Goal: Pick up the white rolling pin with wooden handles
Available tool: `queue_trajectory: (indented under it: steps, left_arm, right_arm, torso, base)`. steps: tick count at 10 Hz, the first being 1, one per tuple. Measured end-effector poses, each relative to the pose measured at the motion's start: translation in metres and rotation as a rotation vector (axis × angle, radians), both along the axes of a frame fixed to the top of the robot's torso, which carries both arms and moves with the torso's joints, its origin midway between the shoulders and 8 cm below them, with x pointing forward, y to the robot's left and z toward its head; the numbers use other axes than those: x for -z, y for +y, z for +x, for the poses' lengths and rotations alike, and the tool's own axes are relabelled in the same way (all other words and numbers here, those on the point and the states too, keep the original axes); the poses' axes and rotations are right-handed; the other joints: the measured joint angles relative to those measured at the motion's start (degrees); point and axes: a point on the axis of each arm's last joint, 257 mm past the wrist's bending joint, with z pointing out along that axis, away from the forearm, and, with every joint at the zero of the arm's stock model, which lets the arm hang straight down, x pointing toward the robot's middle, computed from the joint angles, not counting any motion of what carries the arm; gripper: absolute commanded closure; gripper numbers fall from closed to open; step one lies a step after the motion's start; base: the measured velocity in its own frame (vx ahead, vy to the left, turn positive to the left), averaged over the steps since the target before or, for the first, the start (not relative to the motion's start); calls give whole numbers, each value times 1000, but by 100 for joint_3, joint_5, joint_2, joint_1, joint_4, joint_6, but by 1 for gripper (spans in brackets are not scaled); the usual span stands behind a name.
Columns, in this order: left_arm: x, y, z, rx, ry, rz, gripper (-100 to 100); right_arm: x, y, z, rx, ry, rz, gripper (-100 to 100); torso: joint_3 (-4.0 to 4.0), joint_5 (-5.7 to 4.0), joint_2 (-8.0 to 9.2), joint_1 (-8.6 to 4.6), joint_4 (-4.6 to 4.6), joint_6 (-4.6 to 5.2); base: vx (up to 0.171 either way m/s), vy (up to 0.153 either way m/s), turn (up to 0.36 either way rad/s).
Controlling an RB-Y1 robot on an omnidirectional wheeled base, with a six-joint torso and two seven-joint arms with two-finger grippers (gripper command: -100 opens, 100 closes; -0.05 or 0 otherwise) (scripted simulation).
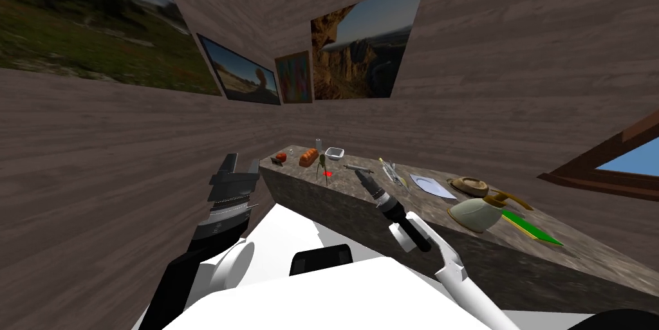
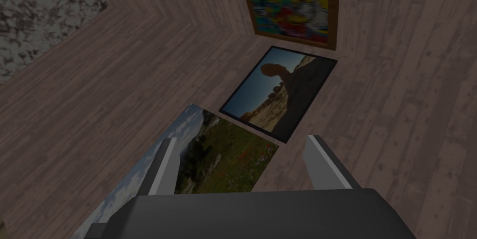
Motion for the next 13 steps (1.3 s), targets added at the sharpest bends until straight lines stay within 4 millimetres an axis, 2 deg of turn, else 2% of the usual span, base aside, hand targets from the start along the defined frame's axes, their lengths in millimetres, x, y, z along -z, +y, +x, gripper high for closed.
queue_trajectory:
  steps: [6,13]
  left_arm:
    - [0,0,0,0,0,0,0]
    - [0,0,0,0,0,0,0]
  right_arm:
    - [35,-21,6,-38,39,-262,-100]
    - [79,-71,10,-64,106,-584,-100]
  torso:
    - [-4,0,-7,0,-2,1]
    - [-8,-1,-13,-2,-3,0]
  base:
    - [-34,44,143]
    - [-11,44,135]
